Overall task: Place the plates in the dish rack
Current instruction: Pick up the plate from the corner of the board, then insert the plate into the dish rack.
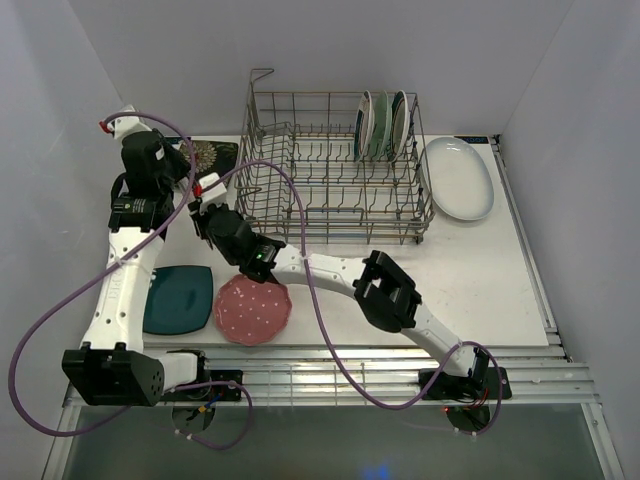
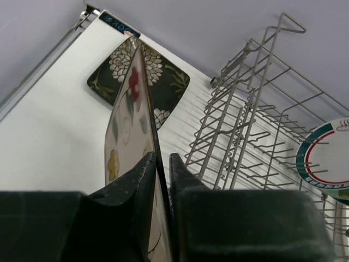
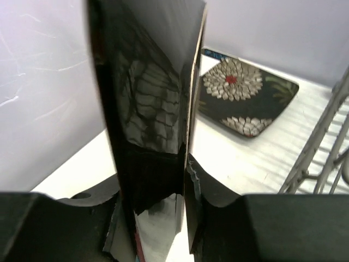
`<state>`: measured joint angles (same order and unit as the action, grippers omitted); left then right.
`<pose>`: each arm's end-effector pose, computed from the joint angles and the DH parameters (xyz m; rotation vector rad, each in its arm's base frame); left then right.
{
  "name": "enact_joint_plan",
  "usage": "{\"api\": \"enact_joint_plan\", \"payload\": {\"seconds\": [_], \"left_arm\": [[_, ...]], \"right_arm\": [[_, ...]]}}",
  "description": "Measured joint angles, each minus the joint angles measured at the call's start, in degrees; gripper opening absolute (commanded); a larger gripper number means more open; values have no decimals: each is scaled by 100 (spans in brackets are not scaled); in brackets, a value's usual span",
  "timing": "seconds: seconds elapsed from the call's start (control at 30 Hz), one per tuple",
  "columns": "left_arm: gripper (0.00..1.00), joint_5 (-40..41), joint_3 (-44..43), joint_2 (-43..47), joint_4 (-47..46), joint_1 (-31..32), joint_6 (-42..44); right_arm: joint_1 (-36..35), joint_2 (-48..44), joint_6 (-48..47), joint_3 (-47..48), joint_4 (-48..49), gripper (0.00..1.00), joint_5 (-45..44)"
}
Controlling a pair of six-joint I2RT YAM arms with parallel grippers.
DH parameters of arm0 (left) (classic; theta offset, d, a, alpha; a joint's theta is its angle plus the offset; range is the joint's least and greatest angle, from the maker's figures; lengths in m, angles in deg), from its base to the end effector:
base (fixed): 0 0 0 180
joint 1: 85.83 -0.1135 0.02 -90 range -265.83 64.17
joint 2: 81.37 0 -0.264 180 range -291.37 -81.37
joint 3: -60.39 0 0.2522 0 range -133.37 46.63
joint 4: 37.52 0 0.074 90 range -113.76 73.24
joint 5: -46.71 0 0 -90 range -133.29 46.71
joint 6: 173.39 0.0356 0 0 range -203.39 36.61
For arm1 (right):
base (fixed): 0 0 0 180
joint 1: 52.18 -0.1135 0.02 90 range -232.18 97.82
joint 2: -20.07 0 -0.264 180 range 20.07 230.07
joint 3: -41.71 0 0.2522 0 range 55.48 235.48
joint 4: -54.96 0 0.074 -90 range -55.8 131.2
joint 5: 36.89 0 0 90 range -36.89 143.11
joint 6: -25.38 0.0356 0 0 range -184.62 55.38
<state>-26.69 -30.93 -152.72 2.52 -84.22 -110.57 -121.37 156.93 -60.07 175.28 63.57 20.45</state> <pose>0.2743 0.0025 0.4127 -0.6084 1.8067 -0.0617 0.2197 0.5241 0.2892 -0.3814 1.4751 0.6151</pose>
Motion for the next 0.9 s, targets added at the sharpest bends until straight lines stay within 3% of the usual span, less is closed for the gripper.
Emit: {"api": "enact_joint_plan", "payload": {"seconds": [0.2,0.4,0.67,0.9], "left_arm": [[64,-177,42,614,-743,-7,129],[66,-267,-122,973,-1014,-4,197],[71,-262,-127,754,-984,-7,319],[87,-66,-131,730,-955,-4,542]], "right_arm": [[160,0,269,-275,-221,8,-223],[201,13,433,-271,-151,8,-358],[238,13,374,-271,-98,8,-411],[245,13,-199,-271,155,8,-529]]}}
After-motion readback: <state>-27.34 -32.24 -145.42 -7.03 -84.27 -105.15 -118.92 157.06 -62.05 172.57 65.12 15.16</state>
